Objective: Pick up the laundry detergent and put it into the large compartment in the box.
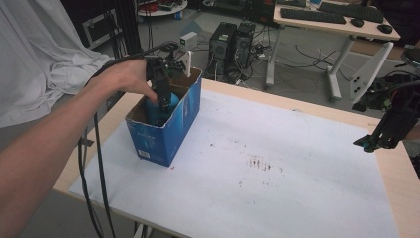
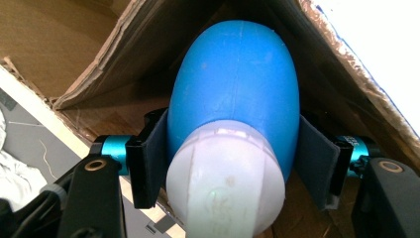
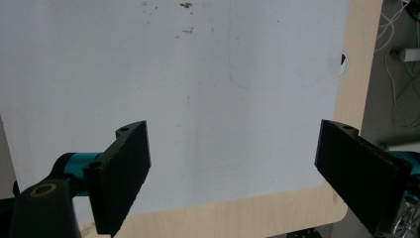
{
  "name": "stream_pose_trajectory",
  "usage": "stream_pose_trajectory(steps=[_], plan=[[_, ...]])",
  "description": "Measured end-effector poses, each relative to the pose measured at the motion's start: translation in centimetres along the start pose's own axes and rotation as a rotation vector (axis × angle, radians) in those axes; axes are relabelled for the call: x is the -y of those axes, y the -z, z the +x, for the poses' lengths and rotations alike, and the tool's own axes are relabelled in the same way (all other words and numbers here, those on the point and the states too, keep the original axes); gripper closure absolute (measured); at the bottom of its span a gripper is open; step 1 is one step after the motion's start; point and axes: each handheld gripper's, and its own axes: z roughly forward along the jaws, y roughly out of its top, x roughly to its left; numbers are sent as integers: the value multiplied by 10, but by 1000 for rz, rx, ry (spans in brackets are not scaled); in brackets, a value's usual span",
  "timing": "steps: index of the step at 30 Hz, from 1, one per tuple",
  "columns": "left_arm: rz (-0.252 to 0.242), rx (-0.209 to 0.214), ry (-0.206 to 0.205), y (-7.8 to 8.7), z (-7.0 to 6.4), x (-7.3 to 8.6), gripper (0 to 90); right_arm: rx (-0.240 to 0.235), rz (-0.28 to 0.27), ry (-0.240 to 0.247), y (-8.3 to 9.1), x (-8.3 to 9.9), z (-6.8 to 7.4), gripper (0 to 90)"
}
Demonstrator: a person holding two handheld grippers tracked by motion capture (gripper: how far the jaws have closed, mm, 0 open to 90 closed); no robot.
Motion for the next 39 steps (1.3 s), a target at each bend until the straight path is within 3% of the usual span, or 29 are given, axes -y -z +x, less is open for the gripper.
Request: stream_pose_trajectory(steps=[11, 18, 24, 32, 39], plan=[[-3, 24, 11, 0, 4, 0, 296, -3, 5, -6, 1, 0, 1, 132], [-13, 18, 8, 6, 5, 0, 290, -1, 6, -7, 2, 1, 1, 131], [-15, 0, -9, 14, 5, -2, 283, -1, 4, -6, 2, 1, 2, 132], [-35, 10, -19, 26, 2, -3, 270, 1, 3, -10, 3, 2, 2, 132], [-53, -16, -30, 40, 0, -5, 270, 0, 4, -9, 3, 2, 2, 132]])
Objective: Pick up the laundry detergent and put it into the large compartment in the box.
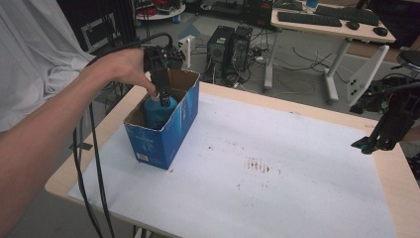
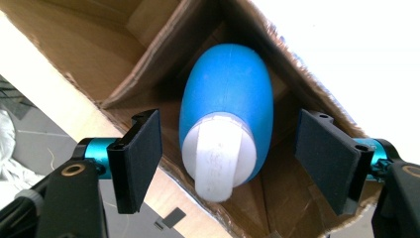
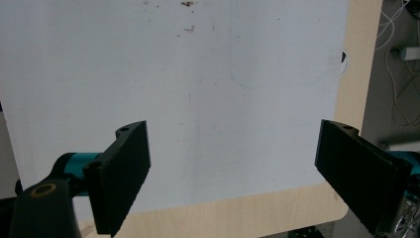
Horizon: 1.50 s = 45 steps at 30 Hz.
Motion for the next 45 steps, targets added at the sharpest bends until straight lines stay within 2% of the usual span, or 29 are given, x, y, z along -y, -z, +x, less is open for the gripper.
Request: stream_pose_trajectory(steps=[3, 8, 10, 11, 13, 15, 17, 18, 19, 20, 23, 24, 25, 26, 27, 32, 33, 35, 37, 45], plan=[[-5, -14, -12, 10, -2, -3, 270, -1, -1, 1, 0, 0, 0, 132], [-21, -37, -60, 26, -11, -12, 270, -3, 0, -2, 0, 0, -1, 132], [-30, -40, -67, 29, -14, -14, 270, -4, 0, 0, 0, 0, -1, 132], [-42, -29, -99, 35, -22, -20, 238, -3, -1, -1, 0, 0, 0, 131], [-43, -26, -129, 39, -28, -23, 232, -6, 0, -2, 0, 0, -1, 132], [-63, -40, -163, 44, -36, -28, 205, -5, 3, -2, 0, 0, 0, 132], [-81, -33, -200, 49, -45, -33, 190, -3, 3, -2, 0, 0, 0, 132], [-82, -27, -227, 52, -50, -37, 181, -3, 2, -2, 0, 0, 0, 132], [-82, -27, -227, 52, -50, -37, 174, -3, 2, -2, 0, 0, 0, 132], [-85, -31, -271, 56, -61, -43, 173, -2, -3, 0, 0, 0, 0, 132], [-89, -37, -301, 59, -68, -48, 173, 2, -2, -3, 1, 0, 0, 131], [-92, -33, -333, 62, -77, -55, 173, 3, -2, -2, 1, 1, 0, 132], [-92, -33, -333, 62, -77, -55, 173, 3, -2, -2, 1, 1, 0, 132], [-101, -28, -356, 62, -85, -59, 173, 2, 0, -1, 1, 1, 0, 132], [-101, -28, -356, 62, -85, -59, 173, 2, 0, -1, 1, 1, 0, 132], [-91, -31, -434, 57, -104, -72, 173, 4, -7, -11, 3, 2, 0, 131], [-91, -31, -434, 57, -104, -72, 173, 4, -7, -11, 3, 2, 0, 131], [-92, -28, -481, 53, -115, -80, 173, 6, -11, -17, 3, 1, -1, 132], [-98, -23, -509, 50, -122, -84, 173, 5, -10, -14, 3, 0, -1, 131], [-105, -3, -579, 35, -143, -92, 173, 7, -5, -10, 1, -5, 1, 132]])
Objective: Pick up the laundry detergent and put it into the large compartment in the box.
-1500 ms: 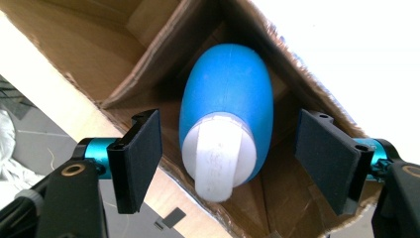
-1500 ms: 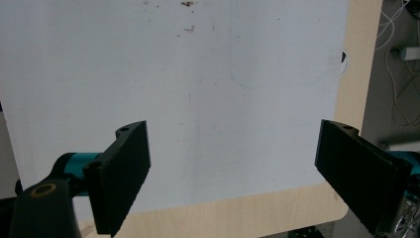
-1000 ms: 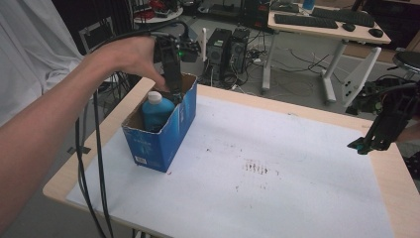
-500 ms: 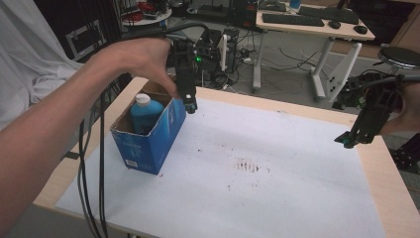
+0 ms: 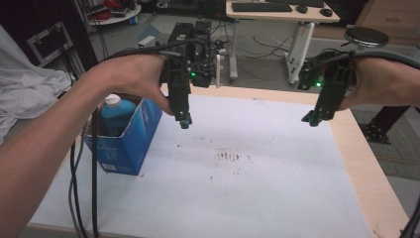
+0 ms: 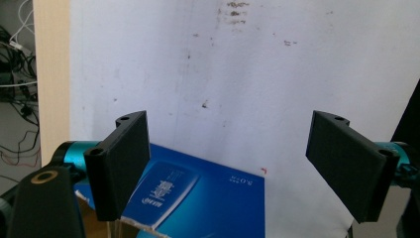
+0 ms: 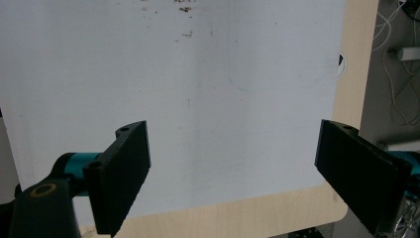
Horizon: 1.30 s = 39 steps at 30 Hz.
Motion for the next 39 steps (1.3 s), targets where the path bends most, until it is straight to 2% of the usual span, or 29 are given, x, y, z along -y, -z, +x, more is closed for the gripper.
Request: stream_pose_trajectory(steps=[4, 6, 7, 9, 13, 21, 32, 39], plan=[[-6, 5, -16, -9, -4, -3, 173, 1, 0, 1, 0, -1, 0, 131], [-2, 7, -23, -24, -11, -5, 173, 0, 2, 3, -1, -3, 1, 132], [-2, 7, -23, -24, -11, -5, 173, 0, 2, 3, -1, -3, 1, 132], [6, 28, -31, -37, -16, -6, 173, 1, 0, 6, -1, -5, 1, 131], [4, 47, -38, -52, -21, -9, 173, 2, 0, 3, -1, -6, 1, 132], [22, 75, -76, -73, -28, -15, 173, 9, -2, -3, 0, -4, 1, 131], [30, 101, -87, -91, -32, -18, 173, 10, -8, -6, -1, -4, 1, 131], [33, 111, -89, -96, -33, -20, 173, 6, -9, -8, -1, -3, 2, 132]])
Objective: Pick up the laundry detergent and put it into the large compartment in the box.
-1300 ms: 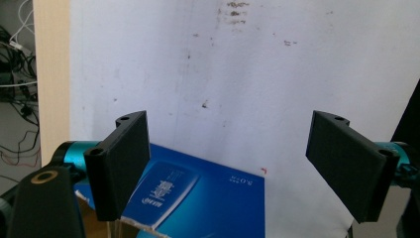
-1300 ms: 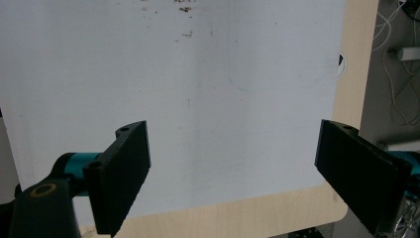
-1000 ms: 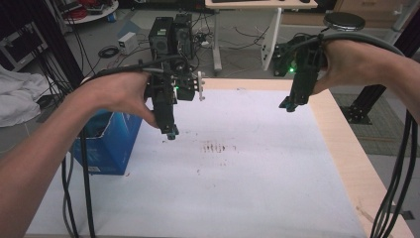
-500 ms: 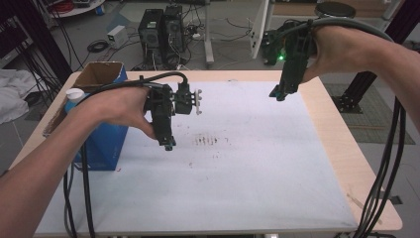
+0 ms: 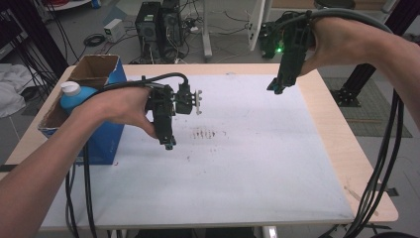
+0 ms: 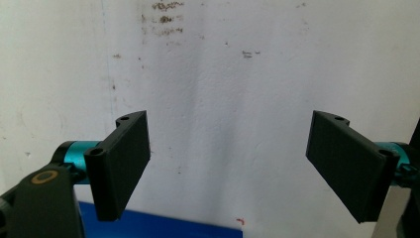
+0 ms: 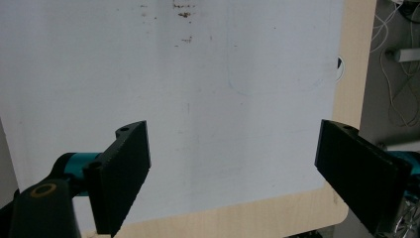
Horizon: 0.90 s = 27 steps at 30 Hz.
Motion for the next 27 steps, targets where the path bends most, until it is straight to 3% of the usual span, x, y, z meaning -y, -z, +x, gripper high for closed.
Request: stream_pose_trajectory(steps=[27], plan=[[21, 29, -23, -6, -3, -2, 173, 1, 5, 0, 0, 1, 1, 132]])
